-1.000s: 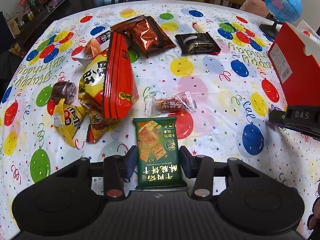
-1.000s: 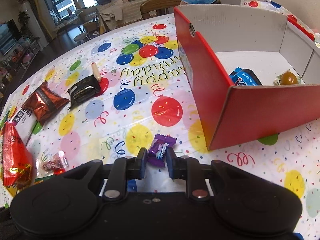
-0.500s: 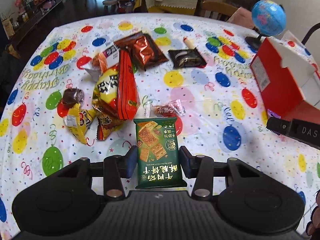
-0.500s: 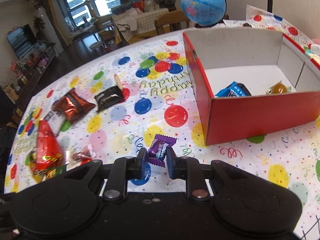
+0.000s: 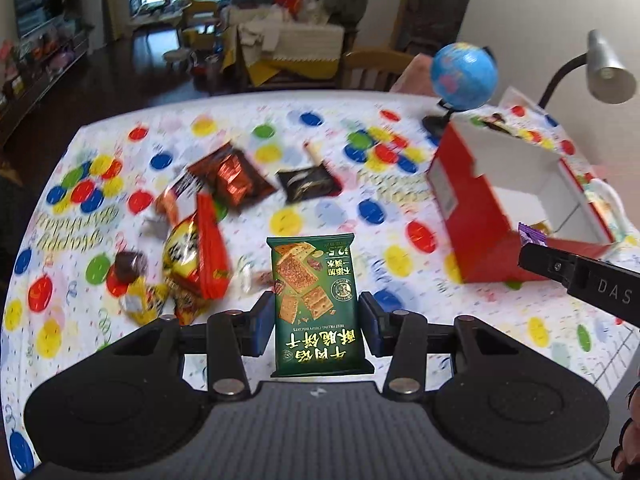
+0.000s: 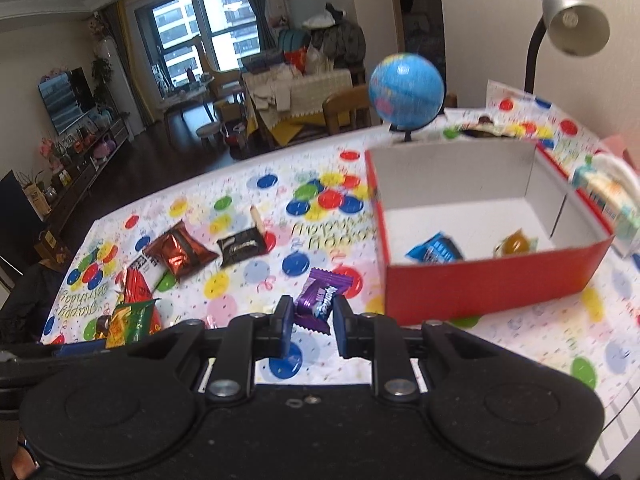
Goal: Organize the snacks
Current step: 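Carry the cracker packet and purple candy into the red box and release both, then withdraw both tools from the box back over the remaining snacks, then grasp the yellow chip bag with the left tool while the right tool grasps the clear-wrapped candy, then carry the chip bag and candy into the red box and open both tools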
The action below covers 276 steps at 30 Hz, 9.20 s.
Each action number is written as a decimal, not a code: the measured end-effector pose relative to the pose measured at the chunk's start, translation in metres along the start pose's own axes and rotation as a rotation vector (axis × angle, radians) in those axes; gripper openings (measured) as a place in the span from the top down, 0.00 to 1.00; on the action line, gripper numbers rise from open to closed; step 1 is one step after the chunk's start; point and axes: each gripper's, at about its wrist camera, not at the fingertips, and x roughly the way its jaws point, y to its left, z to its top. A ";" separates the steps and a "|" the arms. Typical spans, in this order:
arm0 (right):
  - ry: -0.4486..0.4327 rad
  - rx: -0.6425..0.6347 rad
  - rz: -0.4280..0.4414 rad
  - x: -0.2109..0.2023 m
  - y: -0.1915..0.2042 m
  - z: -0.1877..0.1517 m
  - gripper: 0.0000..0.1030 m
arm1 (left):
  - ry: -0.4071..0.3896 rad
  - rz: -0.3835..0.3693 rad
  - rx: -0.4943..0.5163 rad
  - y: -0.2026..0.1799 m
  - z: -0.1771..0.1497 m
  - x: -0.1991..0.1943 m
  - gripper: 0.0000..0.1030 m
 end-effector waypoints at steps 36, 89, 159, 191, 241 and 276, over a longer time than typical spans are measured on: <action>0.059 -0.058 -0.031 0.071 -0.205 0.085 0.82 | 0.072 -0.062 0.240 -0.217 0.110 0.126 0.57; 0.096 -0.085 0.011 0.067 -0.193 0.087 0.55 | 0.072 -0.131 0.279 -0.222 0.117 0.119 0.40; 0.104 -0.442 0.351 0.075 0.072 0.014 0.07 | -0.024 0.122 -0.086 0.081 0.030 0.007 0.00; 0.293 -0.903 0.541 0.205 0.133 -0.019 0.53 | 0.164 0.222 -0.197 0.103 0.036 0.126 0.04; 0.076 -0.352 0.246 0.028 0.056 0.006 0.86 | 0.023 0.047 -0.048 0.042 0.024 0.001 0.42; 0.016 -0.183 0.077 0.026 -0.155 0.072 0.86 | 0.027 -0.082 0.193 -0.193 0.097 0.071 0.42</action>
